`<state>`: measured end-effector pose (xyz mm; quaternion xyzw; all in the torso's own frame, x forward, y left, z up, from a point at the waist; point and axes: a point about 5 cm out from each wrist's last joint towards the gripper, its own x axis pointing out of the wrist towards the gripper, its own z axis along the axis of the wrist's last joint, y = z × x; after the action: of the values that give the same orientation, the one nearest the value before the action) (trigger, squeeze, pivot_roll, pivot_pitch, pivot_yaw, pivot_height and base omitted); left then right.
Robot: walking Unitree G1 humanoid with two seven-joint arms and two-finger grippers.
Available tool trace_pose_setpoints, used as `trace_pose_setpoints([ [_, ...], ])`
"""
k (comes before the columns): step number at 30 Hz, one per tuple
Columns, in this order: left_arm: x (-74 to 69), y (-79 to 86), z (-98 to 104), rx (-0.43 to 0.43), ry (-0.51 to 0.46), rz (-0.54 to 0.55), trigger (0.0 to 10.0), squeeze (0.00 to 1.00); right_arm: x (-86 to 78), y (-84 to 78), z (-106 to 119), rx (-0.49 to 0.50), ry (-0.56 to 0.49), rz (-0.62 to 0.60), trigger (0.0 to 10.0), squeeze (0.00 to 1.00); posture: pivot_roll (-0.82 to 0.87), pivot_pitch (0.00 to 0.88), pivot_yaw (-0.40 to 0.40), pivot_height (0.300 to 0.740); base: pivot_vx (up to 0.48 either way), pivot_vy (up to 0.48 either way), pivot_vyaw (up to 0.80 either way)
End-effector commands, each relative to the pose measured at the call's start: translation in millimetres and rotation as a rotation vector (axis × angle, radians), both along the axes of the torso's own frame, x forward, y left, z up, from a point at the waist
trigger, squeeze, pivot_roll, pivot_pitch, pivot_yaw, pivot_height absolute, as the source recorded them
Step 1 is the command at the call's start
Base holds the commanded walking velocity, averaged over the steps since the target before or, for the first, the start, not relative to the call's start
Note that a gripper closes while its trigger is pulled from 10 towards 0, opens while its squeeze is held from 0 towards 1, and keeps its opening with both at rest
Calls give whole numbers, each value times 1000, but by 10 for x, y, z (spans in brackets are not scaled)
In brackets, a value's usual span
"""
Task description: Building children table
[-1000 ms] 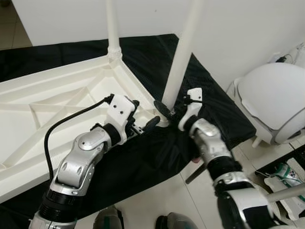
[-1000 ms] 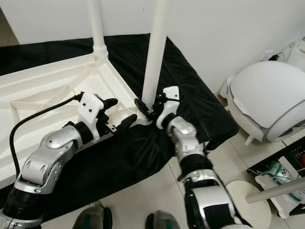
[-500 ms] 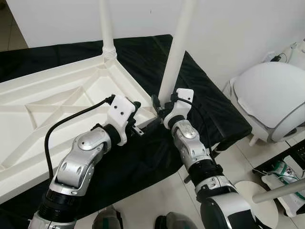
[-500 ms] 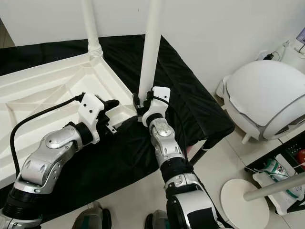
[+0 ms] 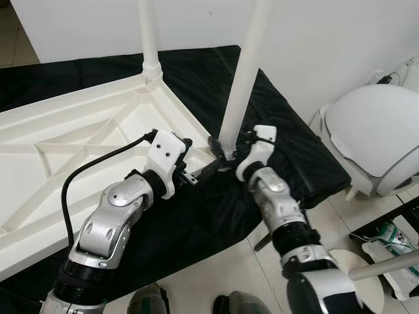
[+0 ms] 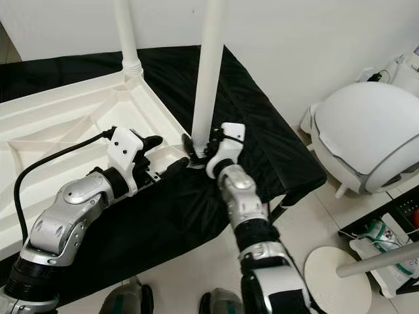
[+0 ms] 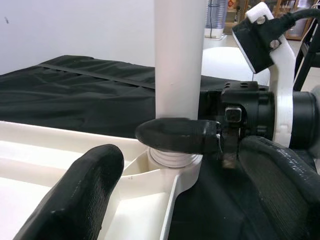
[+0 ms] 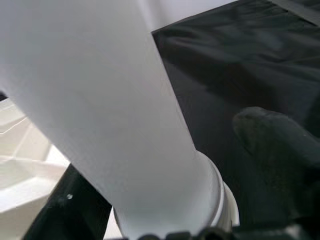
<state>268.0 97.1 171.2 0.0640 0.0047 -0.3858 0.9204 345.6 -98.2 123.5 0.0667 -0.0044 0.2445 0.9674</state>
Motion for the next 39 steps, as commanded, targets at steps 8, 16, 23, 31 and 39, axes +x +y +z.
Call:
trace_pose_setpoints([
  [8,15,-19,16,0,4,-19,10000,0,178,-164,171,-142,-50,234,10000,0,12,0,-58,740,0,0,0],
  [16,26,9,41,-1,-5,-2,10000,0,239,-16,194,-207,-37,338,10000,0,33,0,-64,740,0,0,0],
  [23,29,15,52,-4,-10,6,10000,0,225,-27,125,-241,-1,410,0,0,39,0,-72,740,0,0,0],
  [31,26,7,50,-8,-9,7,10000,0,205,-105,70,-258,14,430,0,0,31,0,-72,740,0,0,0],
  [39,12,-8,39,-13,-1,0,10000,0,209,-263,20,-236,37,347,10000,0,21,0,-70,740,0,0,0],
])
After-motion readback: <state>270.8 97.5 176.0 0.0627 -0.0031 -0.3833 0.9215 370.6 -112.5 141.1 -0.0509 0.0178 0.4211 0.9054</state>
